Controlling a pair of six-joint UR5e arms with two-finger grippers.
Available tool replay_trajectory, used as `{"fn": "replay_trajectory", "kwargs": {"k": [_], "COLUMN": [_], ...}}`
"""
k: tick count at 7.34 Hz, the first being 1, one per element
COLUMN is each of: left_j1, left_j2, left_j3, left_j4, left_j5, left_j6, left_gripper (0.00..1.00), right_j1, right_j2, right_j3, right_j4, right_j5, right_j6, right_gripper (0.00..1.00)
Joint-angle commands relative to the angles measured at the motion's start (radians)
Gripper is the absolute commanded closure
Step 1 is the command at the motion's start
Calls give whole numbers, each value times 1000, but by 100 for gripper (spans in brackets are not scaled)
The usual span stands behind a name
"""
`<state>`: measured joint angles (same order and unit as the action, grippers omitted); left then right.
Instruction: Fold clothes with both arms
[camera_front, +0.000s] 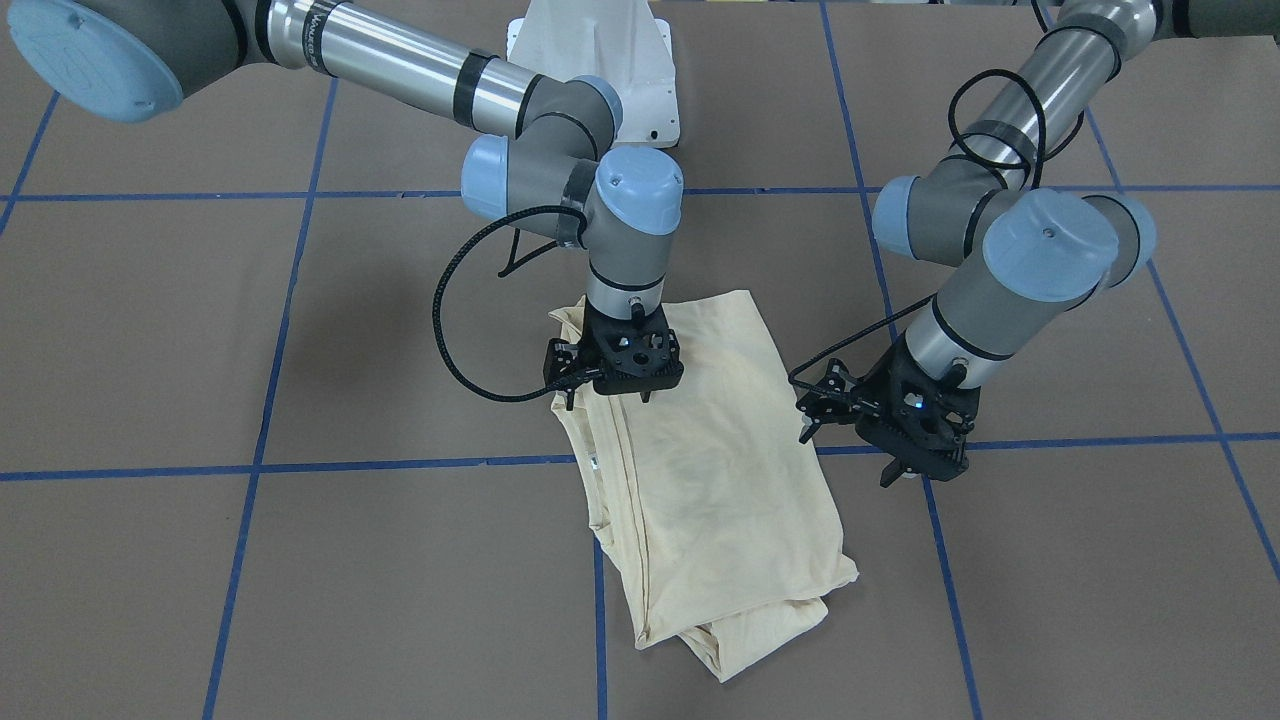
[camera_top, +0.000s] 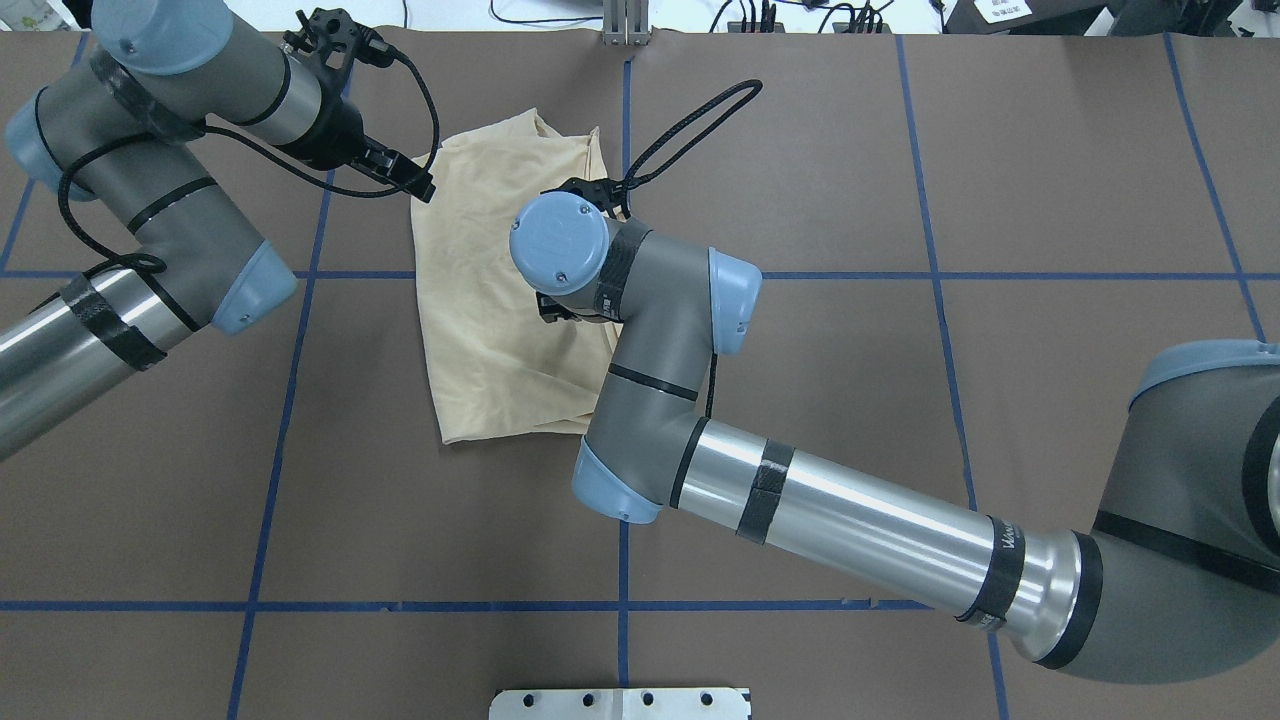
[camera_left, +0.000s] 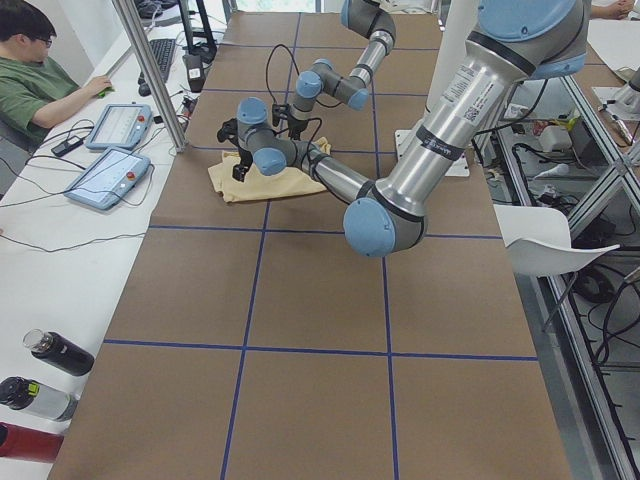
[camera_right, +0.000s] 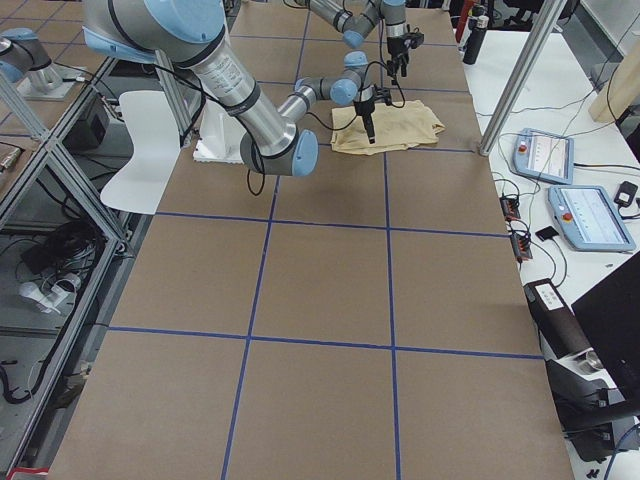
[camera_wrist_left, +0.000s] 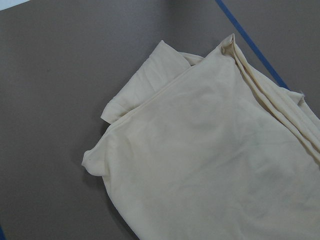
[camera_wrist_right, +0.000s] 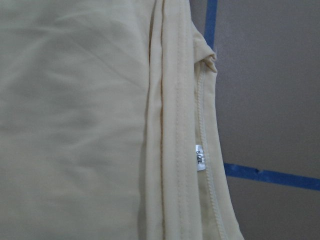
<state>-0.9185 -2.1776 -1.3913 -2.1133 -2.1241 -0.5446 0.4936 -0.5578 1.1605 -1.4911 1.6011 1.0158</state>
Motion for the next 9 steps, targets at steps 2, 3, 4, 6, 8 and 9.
{"fn": "replay_trajectory", "kwargs": {"k": [2,3,4,6,8,9], "left_j1": [-2,-2,-2,-2,-2,-2], "left_j2": [-1,1,1,2,2,2], "left_j3": [-2,-2,-2,-2,-2,-3], "left_j4": [-1,-1,-1,-2,-4,-2], "left_j5": [-2,-2,-8,-8,-8,-8], "left_j6": [0,0,0,0,0,0], "left_gripper": [0,0,0,0,0,0], "right_j1": [-1,2,9,57,103,129], "right_j2": [-1,-4,-4,-72,-314,-341], "right_j3": [-5,-5,4,62,311,380], "right_j4": [-86,-95,-139,-182,-181,-181], "right_j5": [-27,-29,-29,-24,-18,2], "right_j6": [-104,-120,-159,-218,-325,-313], "right_gripper": [3,3,3,3,3,2]}}
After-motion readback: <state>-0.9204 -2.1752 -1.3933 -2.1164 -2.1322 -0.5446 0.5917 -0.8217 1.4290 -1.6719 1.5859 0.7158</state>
